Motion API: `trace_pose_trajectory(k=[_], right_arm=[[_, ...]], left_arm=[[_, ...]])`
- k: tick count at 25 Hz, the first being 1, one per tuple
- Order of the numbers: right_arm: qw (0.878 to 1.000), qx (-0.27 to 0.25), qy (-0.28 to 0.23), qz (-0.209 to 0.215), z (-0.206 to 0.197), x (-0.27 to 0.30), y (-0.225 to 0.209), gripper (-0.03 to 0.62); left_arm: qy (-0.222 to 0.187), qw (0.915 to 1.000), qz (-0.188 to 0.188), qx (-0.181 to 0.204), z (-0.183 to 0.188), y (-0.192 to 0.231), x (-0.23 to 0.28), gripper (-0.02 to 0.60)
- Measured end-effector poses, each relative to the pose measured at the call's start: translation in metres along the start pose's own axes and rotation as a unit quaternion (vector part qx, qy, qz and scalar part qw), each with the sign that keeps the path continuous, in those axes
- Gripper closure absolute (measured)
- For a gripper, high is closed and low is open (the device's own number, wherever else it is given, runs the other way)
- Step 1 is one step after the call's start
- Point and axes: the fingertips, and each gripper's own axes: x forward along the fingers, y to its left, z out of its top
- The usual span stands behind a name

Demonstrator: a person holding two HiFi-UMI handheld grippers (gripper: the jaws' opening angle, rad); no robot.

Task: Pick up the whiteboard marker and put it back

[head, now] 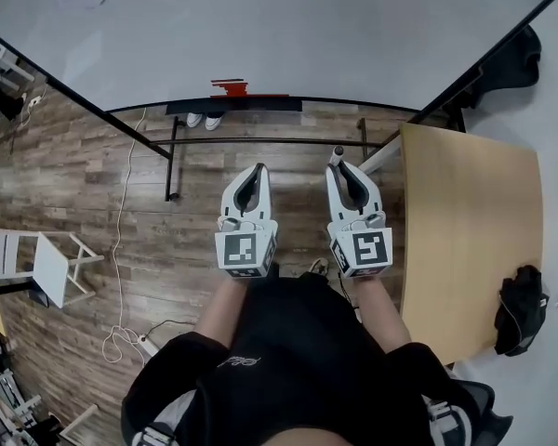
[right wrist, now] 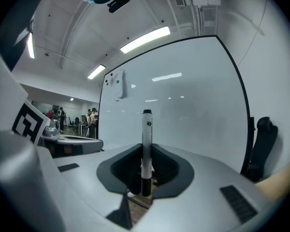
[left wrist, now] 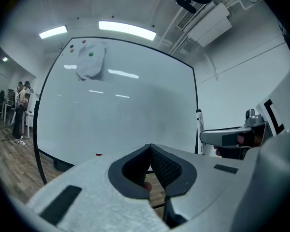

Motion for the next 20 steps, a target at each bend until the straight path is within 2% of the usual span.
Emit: trace_pose_trajectory(k=[5, 11, 15, 20], right_arm=[[1.000, -0.003, -0.009, 0.014, -0.001, -0.018, -0.021, 0.539], [1.000, 0.002, -0.013, 0.027, -0.003, -0.026, -0.030, 0.539], [0.998, -0.011, -0.015, 0.053, 0.002, -0.022, -0.017, 0.539], [0.990, -0.068, -0.011, 0.124, 0.005, 0.001, 0.030, 0.539]], left_arm=[[0.003, 0.9999, 0.009, 0.007, -0.001, -0.036, 0.002, 0.575], [0.005, 0.9998, 0.020, 0.008, -0.004, -0.050, -0.001, 0.575], [0.001, 0.9993, 0.035, 0.011, 0.001, -0.046, -0.009, 0.575], [-0.009, 0.9959, 0.090, -0.004, 0.004, -0.009, -0.038, 0.576]])
